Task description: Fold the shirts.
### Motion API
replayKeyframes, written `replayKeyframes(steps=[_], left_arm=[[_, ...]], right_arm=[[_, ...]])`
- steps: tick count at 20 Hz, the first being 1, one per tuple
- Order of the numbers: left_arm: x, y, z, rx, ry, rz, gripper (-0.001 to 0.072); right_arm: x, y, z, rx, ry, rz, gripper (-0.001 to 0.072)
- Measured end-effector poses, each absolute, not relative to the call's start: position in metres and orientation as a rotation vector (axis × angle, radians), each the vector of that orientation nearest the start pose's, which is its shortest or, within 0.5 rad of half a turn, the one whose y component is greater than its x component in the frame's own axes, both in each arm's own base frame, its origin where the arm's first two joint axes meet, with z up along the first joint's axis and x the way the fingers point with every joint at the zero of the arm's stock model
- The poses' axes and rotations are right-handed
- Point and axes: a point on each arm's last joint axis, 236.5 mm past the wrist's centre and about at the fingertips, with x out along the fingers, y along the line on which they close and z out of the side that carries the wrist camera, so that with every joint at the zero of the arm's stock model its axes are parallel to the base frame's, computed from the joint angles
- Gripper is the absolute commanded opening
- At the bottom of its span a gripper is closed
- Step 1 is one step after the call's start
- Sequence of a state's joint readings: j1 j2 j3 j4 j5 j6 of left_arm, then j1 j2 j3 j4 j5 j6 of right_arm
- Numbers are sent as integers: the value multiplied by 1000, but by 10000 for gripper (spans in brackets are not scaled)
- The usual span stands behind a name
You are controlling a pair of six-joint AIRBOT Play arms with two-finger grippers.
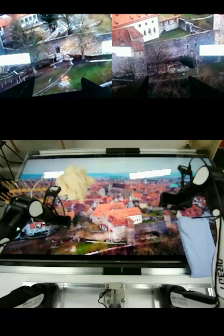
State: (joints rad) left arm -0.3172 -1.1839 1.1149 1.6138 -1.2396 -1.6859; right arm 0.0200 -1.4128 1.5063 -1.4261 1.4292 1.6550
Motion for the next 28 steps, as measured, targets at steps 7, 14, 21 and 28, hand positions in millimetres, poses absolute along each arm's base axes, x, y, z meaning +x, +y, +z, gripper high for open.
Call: replayKeyframes(steps=[7,14,21,28], left_arm=[[336,-100,22,147,1299,-170,720],[336,-100,22,147,1299,-170,720],[353,-112,27,94,1224,-185,720],[393,-130,21,7,1105,-187,577]], right_arm=[[404,42,63,171,1340,69,604],[404,42,63,171,1340,68,604],[404,45,63,181,1339,77,604],[405,41,62,166,1342,66,604]])
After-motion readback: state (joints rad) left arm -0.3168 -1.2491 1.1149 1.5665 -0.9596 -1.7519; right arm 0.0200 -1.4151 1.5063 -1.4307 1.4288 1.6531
